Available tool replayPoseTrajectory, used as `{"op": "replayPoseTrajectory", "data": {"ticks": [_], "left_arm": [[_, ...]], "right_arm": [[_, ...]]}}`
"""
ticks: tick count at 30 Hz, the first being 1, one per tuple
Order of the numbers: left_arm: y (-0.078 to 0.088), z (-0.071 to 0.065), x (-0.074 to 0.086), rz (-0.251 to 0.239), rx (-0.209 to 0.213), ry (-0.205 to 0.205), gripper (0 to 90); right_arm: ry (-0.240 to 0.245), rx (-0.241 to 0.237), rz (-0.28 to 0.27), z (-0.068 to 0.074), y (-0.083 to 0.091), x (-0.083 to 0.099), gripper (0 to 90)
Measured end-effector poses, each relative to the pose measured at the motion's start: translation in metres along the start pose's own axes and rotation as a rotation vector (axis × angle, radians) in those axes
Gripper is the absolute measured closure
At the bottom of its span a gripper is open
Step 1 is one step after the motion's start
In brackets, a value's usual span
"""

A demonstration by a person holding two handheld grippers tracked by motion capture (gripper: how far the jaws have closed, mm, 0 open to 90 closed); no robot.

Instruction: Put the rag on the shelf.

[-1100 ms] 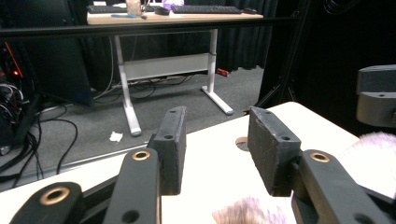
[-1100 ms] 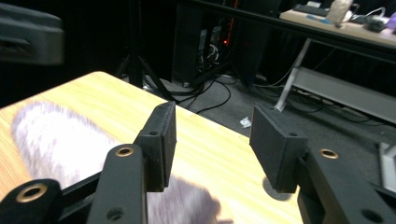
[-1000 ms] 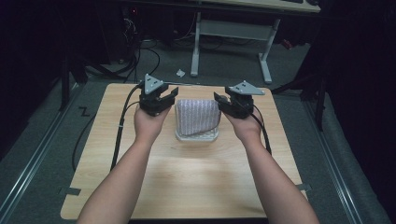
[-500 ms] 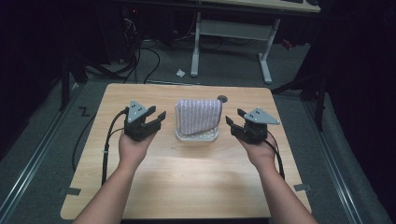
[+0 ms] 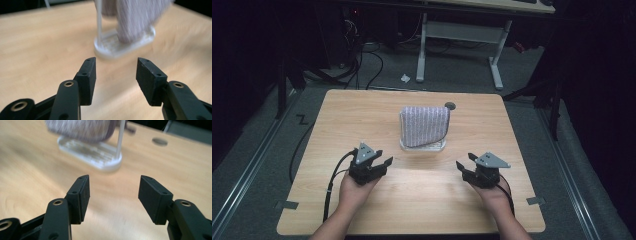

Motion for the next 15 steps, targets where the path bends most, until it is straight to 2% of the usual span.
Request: {"op": "replayPoseTrajectory", "data": {"ticks": [2, 5, 6, 7, 8, 9, 10, 13, 15], "left_arm": [[0.0, -0.008, 0.015, 0.029, 0.025, 0.02, 48.2], [0.015, -0.03, 0.046, 0.029, 0.005, 0.004, 47.4], [0.018, -0.033, 0.052, 0.06, 0.003, 0.0, 51.0], [0.024, -0.036, 0.051, 0.089, 0.019, -0.007, 51.6], [0.027, -0.036, 0.05, 0.071, 0.015, -0.011, 44.7], [0.033, -0.034, 0.049, 0.036, -0.001, -0.014, 46.0], [0.034, -0.032, 0.05, 0.029, 0.001, 0.006, 47.1], [0.026, -0.028, 0.053, 0.04, 0.051, 0.068, 46.4], [0.023, -0.027, 0.054, 0.047, 0.061, 0.069, 46.0]], "right_arm": [[-0.009, -0.005, 0.015, -0.002, 0.003, 0.016, 42.6], [-0.006, -0.015, 0.052, -0.006, 0.011, 0.037, 41.7], [-0.012, -0.017, 0.066, -0.007, 0.015, 0.042, 41.7], [-0.021, -0.021, 0.079, -0.006, 0.019, 0.046, 41.6], [-0.027, -0.035, 0.09, -0.003, 0.025, 0.053, 41.7], [-0.025, -0.038, 0.092, -0.002, 0.027, 0.055, 41.9], [-0.022, -0.044, 0.101, 0.0, 0.03, 0.06, 42.1], [-0.001, -0.039, 0.126, 0.006, 0.027, 0.068, 42.4], [-0.007, -0.033, 0.126, 0.008, 0.022, 0.066, 42.1]]}}
Point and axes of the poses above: each handheld gripper's, and its own axes: y roughly backward along the jaws, x roughly out of its underside, z roughly to its left, the point moved 7 cm from there along -y, roughly forward along the jaws, and after that the axes turned 15 degrees about -y, right-handed, at the moved point
